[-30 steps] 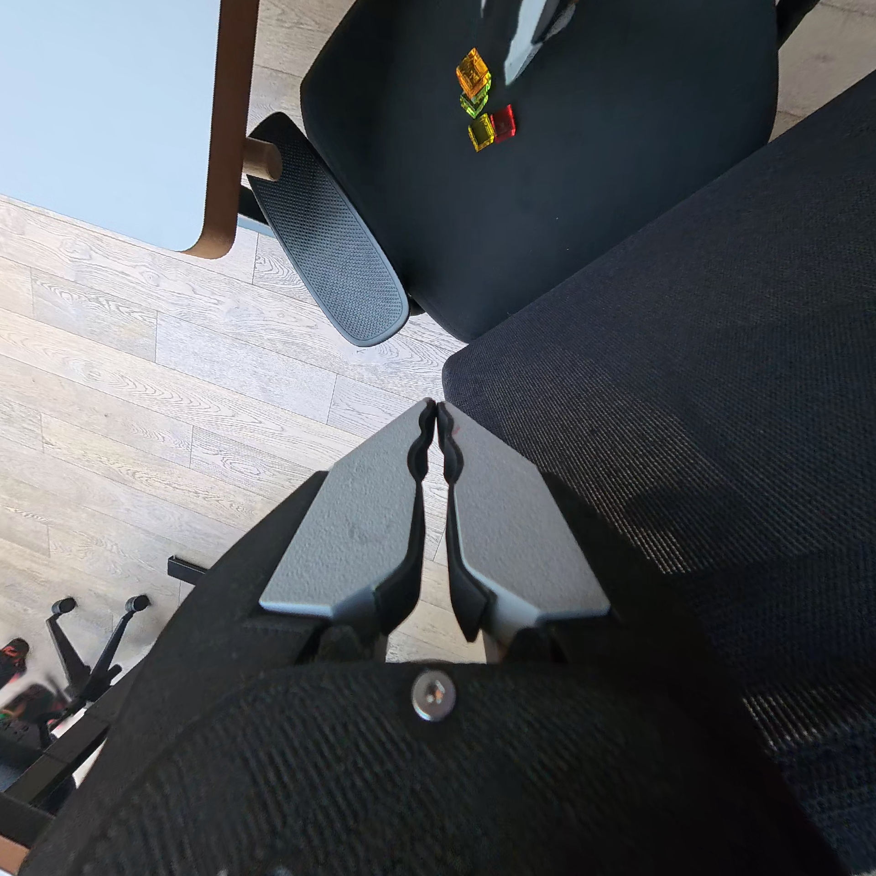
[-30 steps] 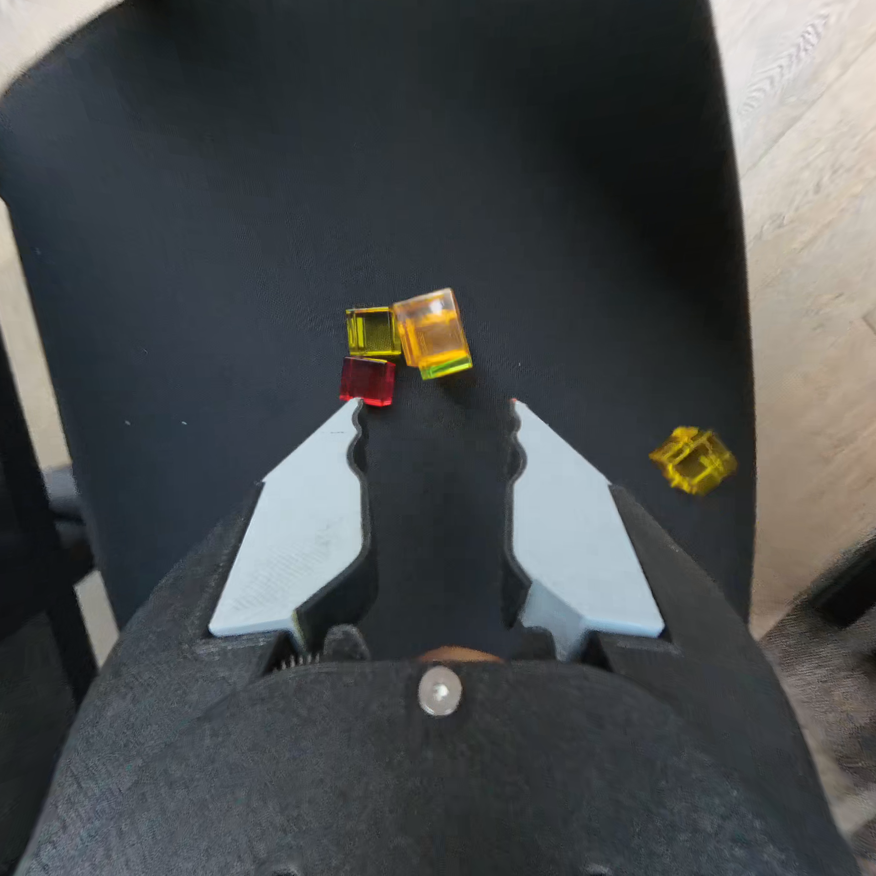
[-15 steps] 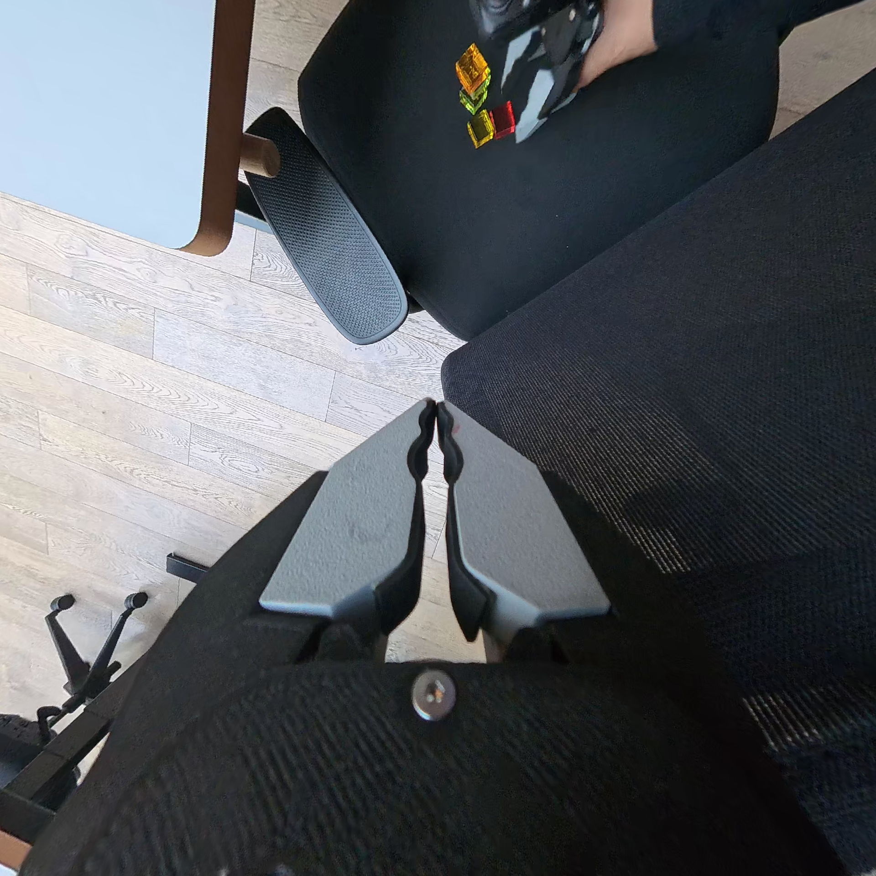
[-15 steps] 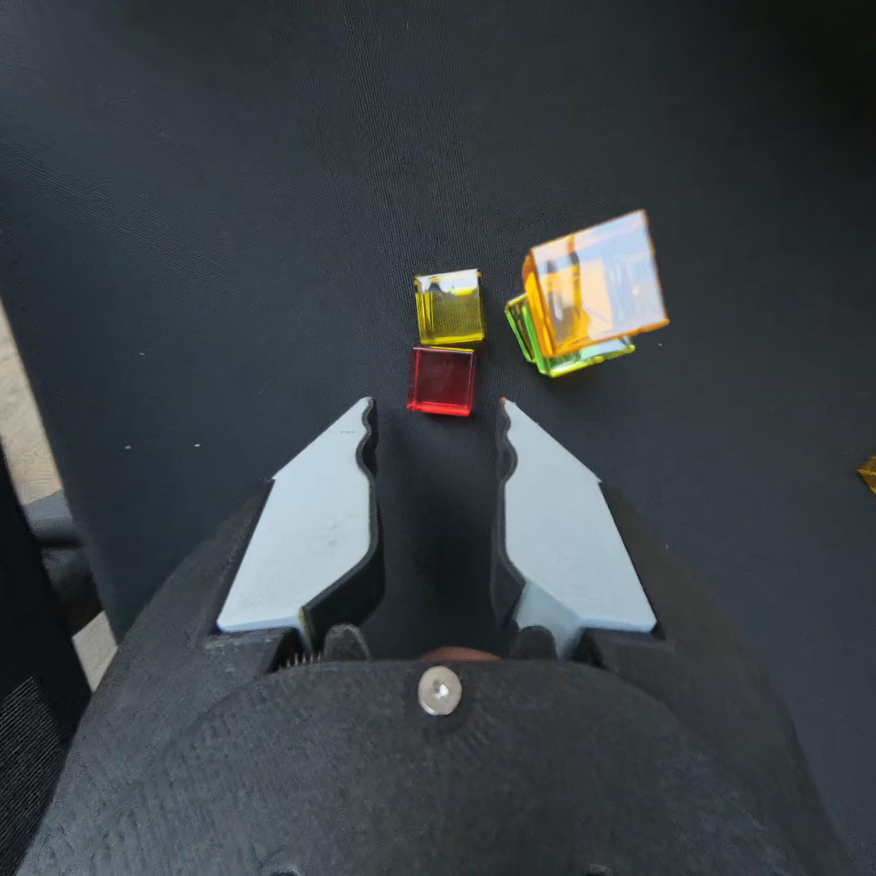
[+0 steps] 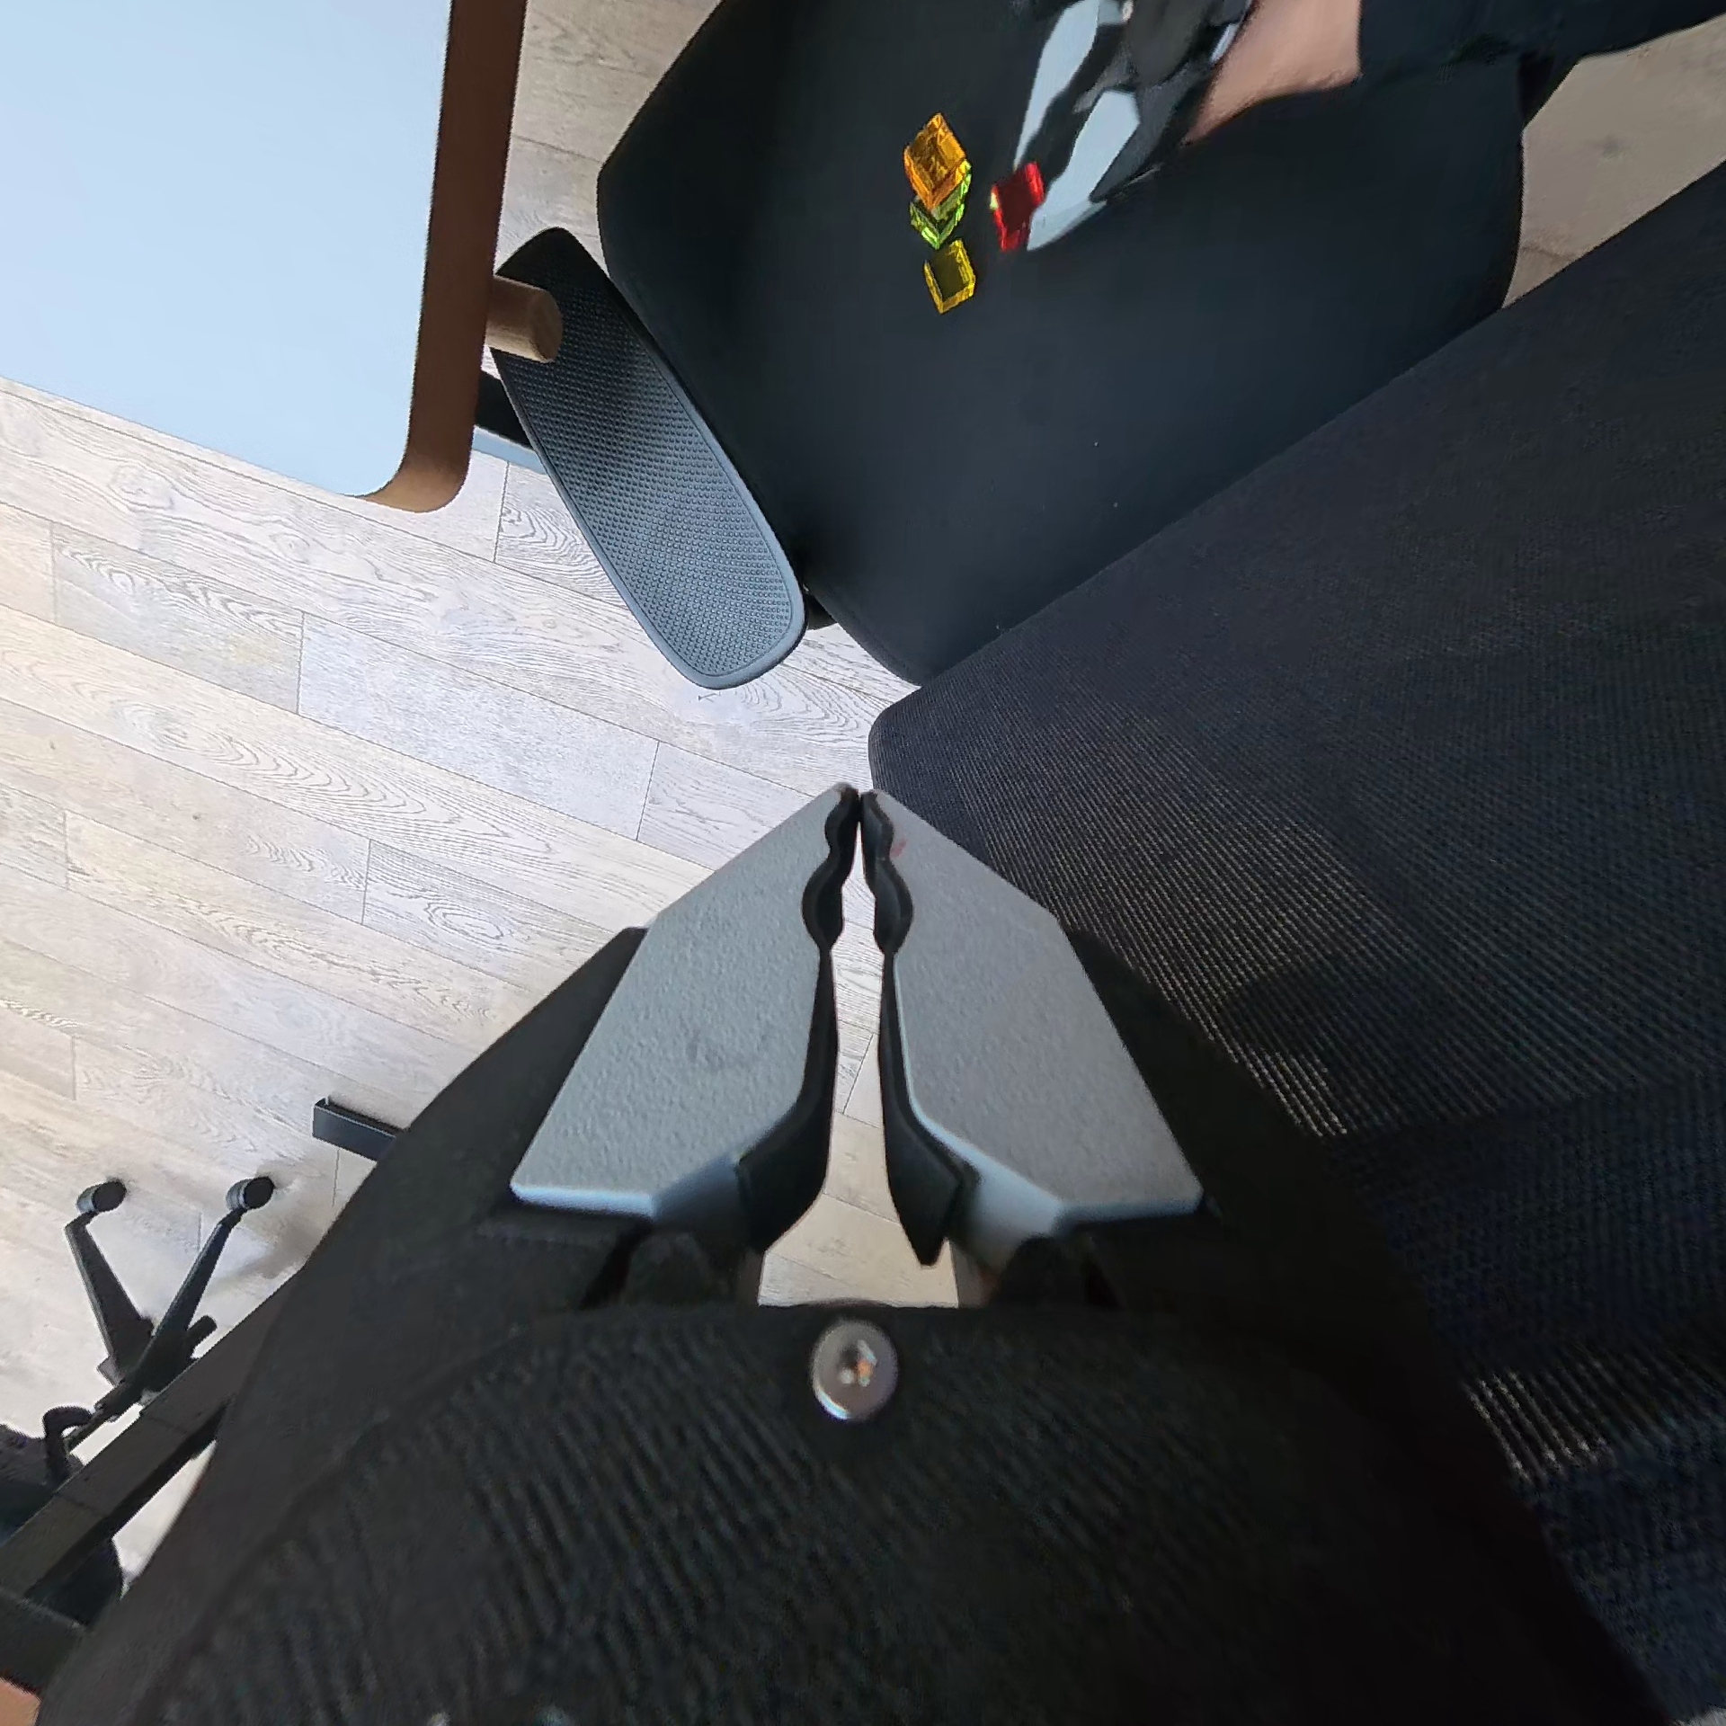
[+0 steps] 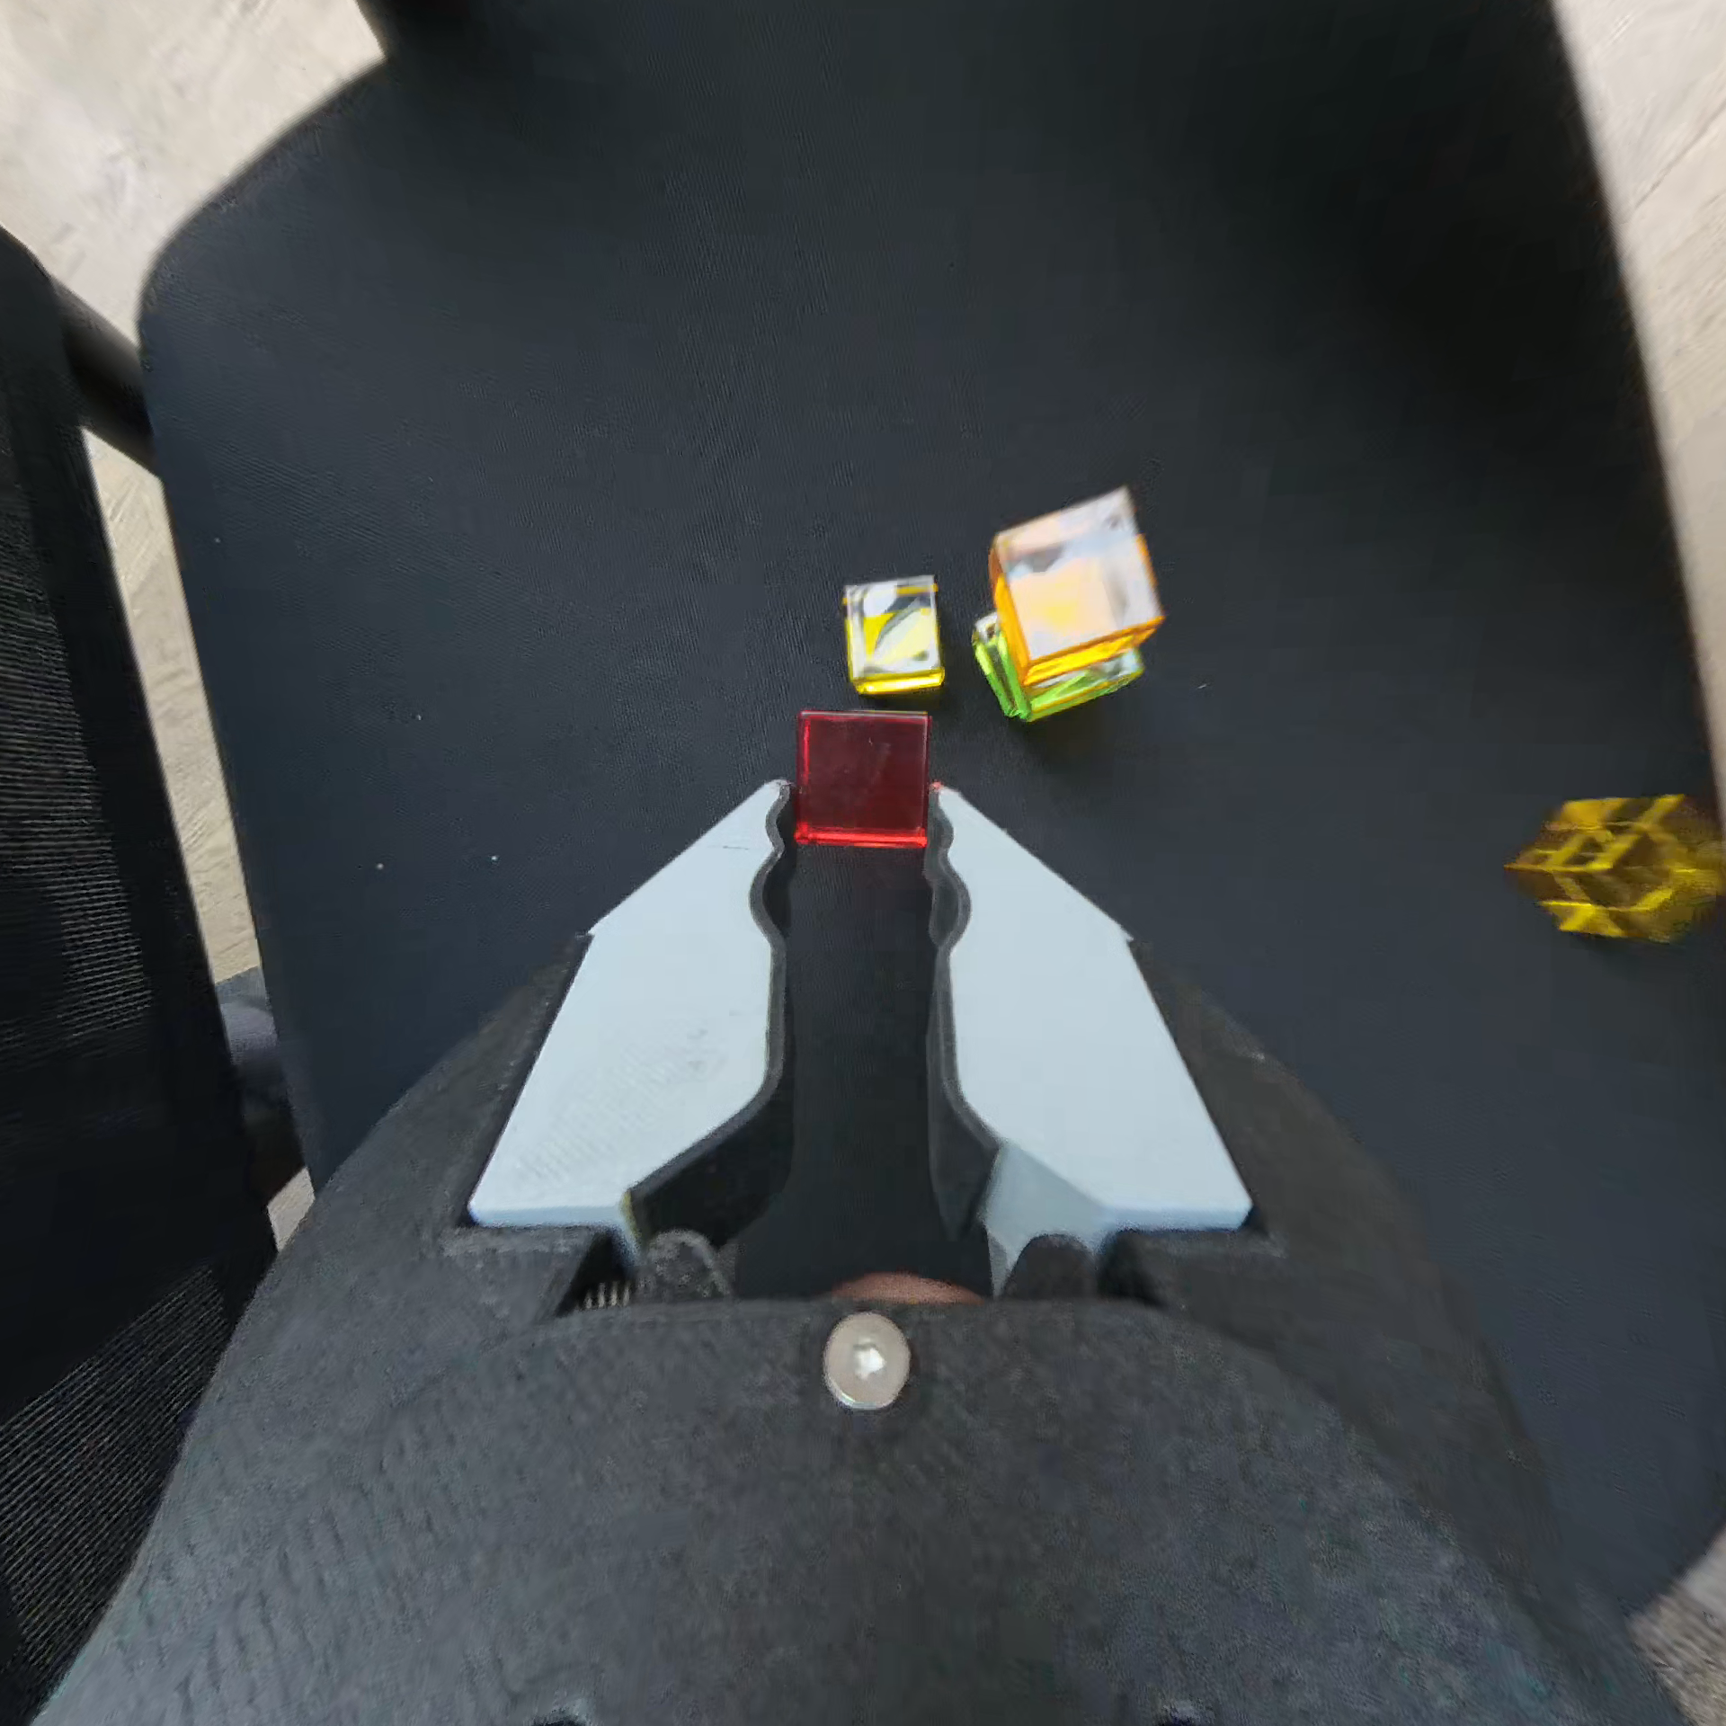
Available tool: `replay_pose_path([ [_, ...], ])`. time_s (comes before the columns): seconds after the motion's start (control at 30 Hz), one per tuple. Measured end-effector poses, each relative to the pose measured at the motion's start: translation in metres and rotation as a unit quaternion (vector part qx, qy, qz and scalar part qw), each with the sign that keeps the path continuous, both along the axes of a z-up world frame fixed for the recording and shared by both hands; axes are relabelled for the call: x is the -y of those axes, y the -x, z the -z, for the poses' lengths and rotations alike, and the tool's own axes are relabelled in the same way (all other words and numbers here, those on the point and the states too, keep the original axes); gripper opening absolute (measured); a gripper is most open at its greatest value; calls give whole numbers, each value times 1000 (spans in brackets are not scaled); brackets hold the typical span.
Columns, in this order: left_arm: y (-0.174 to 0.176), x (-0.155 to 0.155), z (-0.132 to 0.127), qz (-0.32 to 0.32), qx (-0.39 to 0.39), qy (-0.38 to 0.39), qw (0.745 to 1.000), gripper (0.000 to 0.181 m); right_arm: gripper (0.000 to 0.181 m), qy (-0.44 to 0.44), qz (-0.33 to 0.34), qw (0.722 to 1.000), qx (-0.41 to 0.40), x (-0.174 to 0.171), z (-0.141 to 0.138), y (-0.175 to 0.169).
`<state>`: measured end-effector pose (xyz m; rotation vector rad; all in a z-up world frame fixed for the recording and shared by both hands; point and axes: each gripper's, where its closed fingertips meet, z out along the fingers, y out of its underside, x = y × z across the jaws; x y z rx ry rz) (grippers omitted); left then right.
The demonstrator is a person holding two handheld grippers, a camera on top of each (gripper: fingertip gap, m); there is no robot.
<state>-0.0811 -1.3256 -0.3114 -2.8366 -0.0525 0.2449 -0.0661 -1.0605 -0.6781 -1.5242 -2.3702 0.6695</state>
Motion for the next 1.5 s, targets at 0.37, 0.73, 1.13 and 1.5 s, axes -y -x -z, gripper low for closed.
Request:
replay_pose_path([
  [0.37,-1,0,1,0,2,3,1000,0,25,-75,-13,997,-28,-22,-33,48],
  [0.73,0,1,1,-3,3,2,1000,0,48,-60,-27,998,-8,-21,-22,48],
  [1.13,0,-1,0,-3,7,-2,1000,0,25,40,60,996,43,-23,3,-4],
  [1.5,-1,-1,1,-3,8,-4,1000,0,4,31,78,994,72,-27,41,18],
])
